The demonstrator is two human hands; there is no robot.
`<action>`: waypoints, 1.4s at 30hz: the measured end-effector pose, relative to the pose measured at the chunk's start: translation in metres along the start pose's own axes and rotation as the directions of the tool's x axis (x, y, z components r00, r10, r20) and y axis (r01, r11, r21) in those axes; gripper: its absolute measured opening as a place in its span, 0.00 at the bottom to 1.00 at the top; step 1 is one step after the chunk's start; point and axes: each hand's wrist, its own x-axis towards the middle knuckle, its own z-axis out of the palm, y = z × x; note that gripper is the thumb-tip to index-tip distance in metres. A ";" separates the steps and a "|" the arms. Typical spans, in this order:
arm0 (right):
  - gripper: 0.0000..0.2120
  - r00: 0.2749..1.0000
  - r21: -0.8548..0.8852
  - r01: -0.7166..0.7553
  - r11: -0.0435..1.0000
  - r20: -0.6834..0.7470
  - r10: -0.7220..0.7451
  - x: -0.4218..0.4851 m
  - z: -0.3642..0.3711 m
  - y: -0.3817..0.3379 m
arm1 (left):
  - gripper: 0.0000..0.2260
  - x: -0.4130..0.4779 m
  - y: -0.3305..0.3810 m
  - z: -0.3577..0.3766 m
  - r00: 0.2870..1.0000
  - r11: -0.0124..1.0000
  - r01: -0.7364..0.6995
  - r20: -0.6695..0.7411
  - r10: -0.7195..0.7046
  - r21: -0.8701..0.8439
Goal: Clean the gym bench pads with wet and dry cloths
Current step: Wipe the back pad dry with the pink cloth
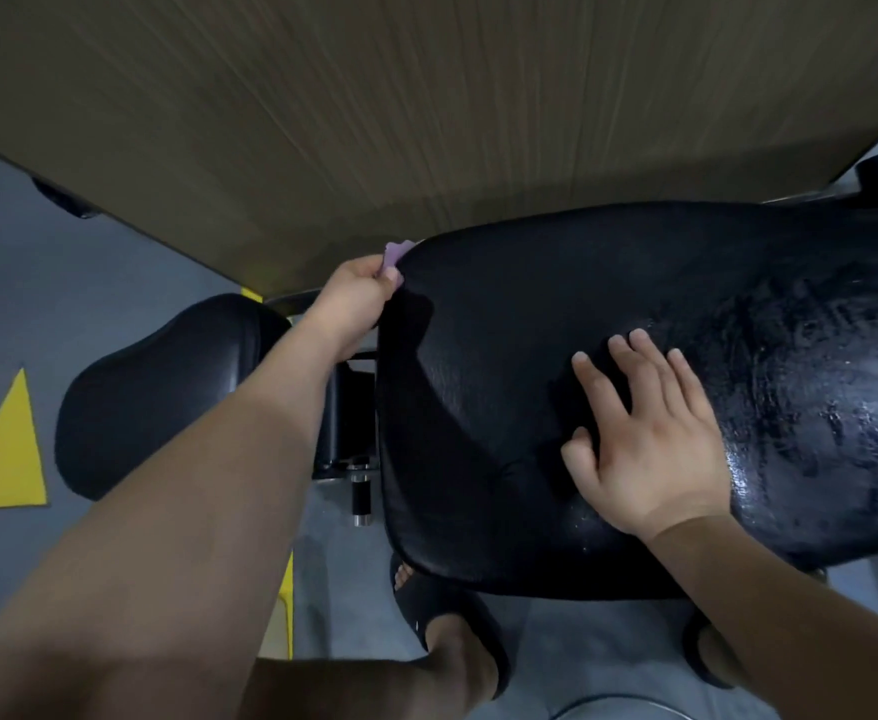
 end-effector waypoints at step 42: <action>0.33 0.999 0.079 -0.011 0.997 0.038 0.008 0.004 0.000 0.005 | 0.19 0.063 0.141 0.124 0.835 0.591 -0.482 0.544 0.085 0.646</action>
